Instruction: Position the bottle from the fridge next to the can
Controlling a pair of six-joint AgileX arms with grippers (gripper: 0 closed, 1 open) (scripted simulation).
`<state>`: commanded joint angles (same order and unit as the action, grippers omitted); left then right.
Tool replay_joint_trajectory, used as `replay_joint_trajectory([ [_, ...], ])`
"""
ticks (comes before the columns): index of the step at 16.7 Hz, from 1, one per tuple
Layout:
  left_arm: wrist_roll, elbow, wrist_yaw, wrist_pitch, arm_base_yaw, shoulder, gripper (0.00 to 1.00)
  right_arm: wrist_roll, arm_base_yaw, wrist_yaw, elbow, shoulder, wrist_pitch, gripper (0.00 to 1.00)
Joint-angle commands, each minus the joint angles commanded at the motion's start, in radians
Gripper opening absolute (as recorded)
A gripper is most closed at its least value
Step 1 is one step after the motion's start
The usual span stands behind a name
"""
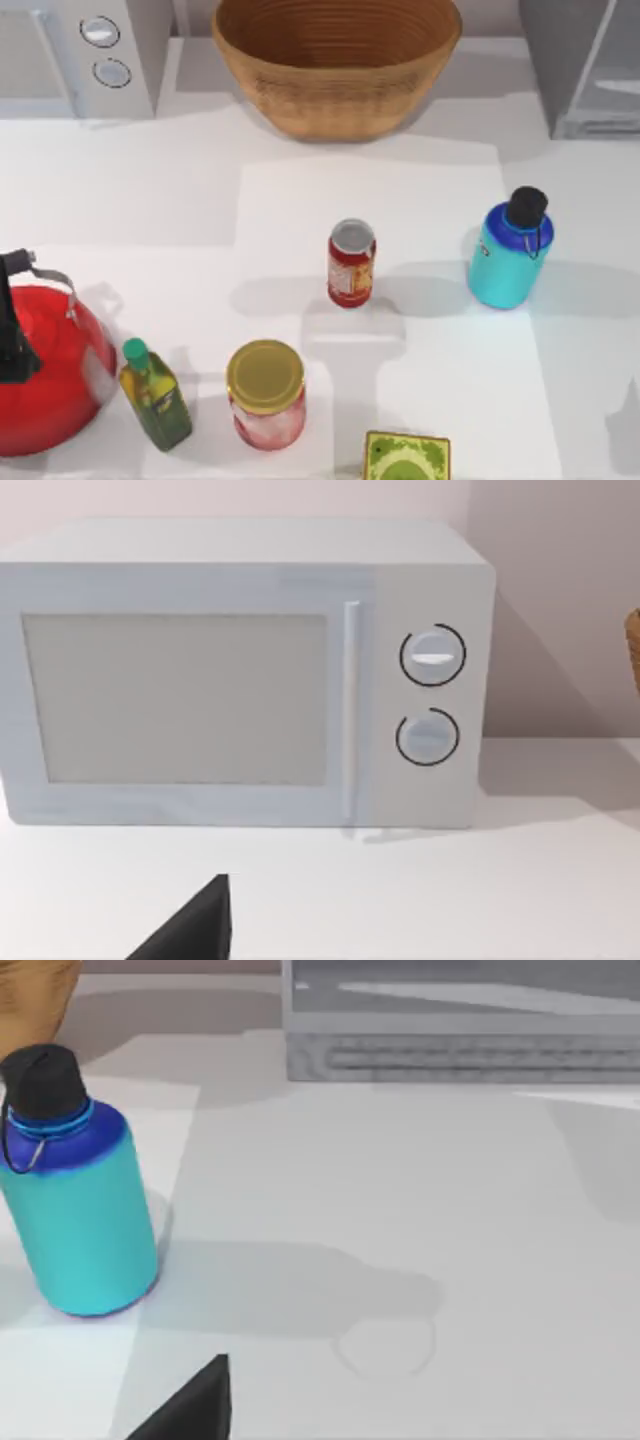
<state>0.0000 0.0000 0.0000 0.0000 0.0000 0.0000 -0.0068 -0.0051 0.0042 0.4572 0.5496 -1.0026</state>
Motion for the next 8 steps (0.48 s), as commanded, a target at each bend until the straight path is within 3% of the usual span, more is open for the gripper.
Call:
replay_joint_trajectory([
  [4,0.000,0.000,0.000,0.000,0.000,0.000,1.00,-0.003,0.001,-0.003,0.130,0.158,-0.298,1.00],
  [8,0.000,0.000,0.000,0.000,0.000,0.000,1.00,-0.004,0.001,-0.004,0.202,0.245,-0.451,1.00],
])
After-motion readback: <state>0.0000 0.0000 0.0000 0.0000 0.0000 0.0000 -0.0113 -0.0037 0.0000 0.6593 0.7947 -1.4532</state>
